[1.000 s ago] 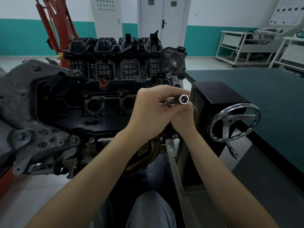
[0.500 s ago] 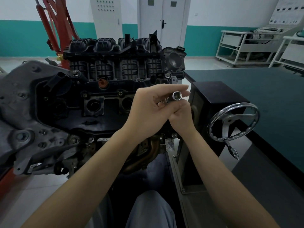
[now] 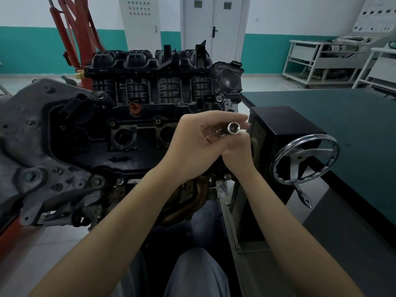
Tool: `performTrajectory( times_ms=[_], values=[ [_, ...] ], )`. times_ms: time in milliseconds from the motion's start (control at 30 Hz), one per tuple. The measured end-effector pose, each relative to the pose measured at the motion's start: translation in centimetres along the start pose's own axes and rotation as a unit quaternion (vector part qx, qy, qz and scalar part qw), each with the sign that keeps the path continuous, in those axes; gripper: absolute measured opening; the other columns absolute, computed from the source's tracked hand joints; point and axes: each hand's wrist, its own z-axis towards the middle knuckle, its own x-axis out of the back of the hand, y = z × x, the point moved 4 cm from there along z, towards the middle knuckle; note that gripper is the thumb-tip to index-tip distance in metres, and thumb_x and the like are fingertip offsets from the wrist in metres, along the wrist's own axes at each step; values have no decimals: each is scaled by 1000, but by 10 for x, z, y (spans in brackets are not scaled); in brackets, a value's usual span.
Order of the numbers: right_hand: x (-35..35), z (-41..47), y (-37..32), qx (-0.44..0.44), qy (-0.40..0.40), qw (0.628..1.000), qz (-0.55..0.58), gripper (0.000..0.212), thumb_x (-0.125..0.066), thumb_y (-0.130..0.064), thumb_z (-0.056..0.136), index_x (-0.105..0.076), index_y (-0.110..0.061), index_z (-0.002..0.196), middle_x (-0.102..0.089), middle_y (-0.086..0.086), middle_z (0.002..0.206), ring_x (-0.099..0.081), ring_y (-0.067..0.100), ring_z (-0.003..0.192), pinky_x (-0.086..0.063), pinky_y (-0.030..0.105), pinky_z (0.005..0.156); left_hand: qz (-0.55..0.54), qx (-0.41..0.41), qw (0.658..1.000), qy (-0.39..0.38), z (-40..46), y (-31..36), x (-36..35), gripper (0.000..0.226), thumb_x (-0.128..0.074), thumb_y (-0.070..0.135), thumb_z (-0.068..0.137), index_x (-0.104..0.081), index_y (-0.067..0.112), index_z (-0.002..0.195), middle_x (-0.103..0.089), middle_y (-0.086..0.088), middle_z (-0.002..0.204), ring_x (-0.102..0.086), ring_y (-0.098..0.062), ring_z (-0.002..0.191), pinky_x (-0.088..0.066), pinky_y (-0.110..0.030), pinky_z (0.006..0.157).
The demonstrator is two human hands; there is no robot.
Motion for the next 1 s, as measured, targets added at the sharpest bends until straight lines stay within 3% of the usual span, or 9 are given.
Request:
performTrajectory(
  times_ms=[67, 133, 200, 333, 500, 667, 733, 833, 1000],
  values=[
    [0, 1, -7, -1, 1, 1000, -6, 36, -61, 3, 81, -60, -33, 75, -63, -27, 70, -61, -9, 72, -44, 6, 63, 19, -5, 1000, -18, 0, -1, -1, 36, -73, -5, 79, -67, 10, 110, -72, -4, 99, -69, -14, 98, -55, -35, 90],
    [-3, -1, -10, -3, -4, 1000, 5, 27, -64, -3, 81, -61, -30, 78, -62, -36, 73, -60, -14, 73, -42, 2, 64, 59, -12, 998, 8, 1, -2, 0, 31, -78, -1, 75, -71, 8, 104, -72, -2, 97, -69, -11, 95, -56, -31, 88],
    [-2, -1, -9, 7, 10, 1000, 13, 12, -62, -14, 80, -65, -20, 89, -65, -30, 74, -63, -11, 75, -45, 5, 66, 81, -19, 996, 43, 1, -3, 3, 28, -79, 2, 75, -73, 7, 102, -72, 0, 94, -69, -7, 92, -56, -25, 86],
    [-1, 0, -5, -1, 1, 1000, 3, 14, -59, -4, 81, -69, -13, 86, -68, 1, 78, -66, 14, 75, -54, 28, 66, 24, 4, 999, 22, 0, -4, 2, 34, -71, -3, 81, -68, 6, 113, -73, -5, 100, -69, -12, 98, -54, -31, 92],
    [-3, 0, -15, -22, -4, 1000, 10, 33, -66, 5, 78, -59, -27, 81, -54, -30, 68, -56, -21, 72, -40, -1, 63, 37, -18, 999, -19, -2, -2, -2, 32, -68, -1, 82, -66, 8, 113, -71, -7, 102, -68, -16, 102, -54, -38, 92],
    [-6, -1, -32, -6, -20, 999, 38, 13, -50, -15, 76, -58, -22, 67, -54, -45, 65, -52, -26, 67, -35, -6, 58, 115, -43, 990, 67, -3, -3, -1, 25, -79, 2, 75, -73, 5, 99, -73, -3, 91, -70, -9, 88, -57, -29, 83],
    [-4, -1, -29, -16, -10, 999, 34, 16, -54, -18, 78, -57, -30, 67, -57, -33, 61, -56, -20, 67, -38, -2, 59, 90, -34, 993, 62, -3, -3, -1, 25, -75, 1, 78, -72, 4, 103, -73, -5, 95, -70, -11, 92, -56, -32, 87],
    [-3, -1, -15, -37, -7, 998, 41, 35, -60, 1, 81, -58, -34, 76, -59, -26, 69, -59, -15, 73, -42, 3, 64, 26, -15, 1000, 11, -3, -2, -2, 30, -69, -3, 81, -67, 7, 110, -72, -8, 98, -70, -17, 98, -55, -39, 91],
    [-8, -1, -30, -12, -49, 998, 43, 27, -59, -3, 77, -51, -29, 72, -53, -51, 75, -52, -28, 72, -35, -7, 63, 136, -48, 988, 46, -2, 4, -1, 30, -77, -2, 76, -71, 2, 105, -72, -7, 99, -69, -15, 96, -55, -34, 88]
  ],
)
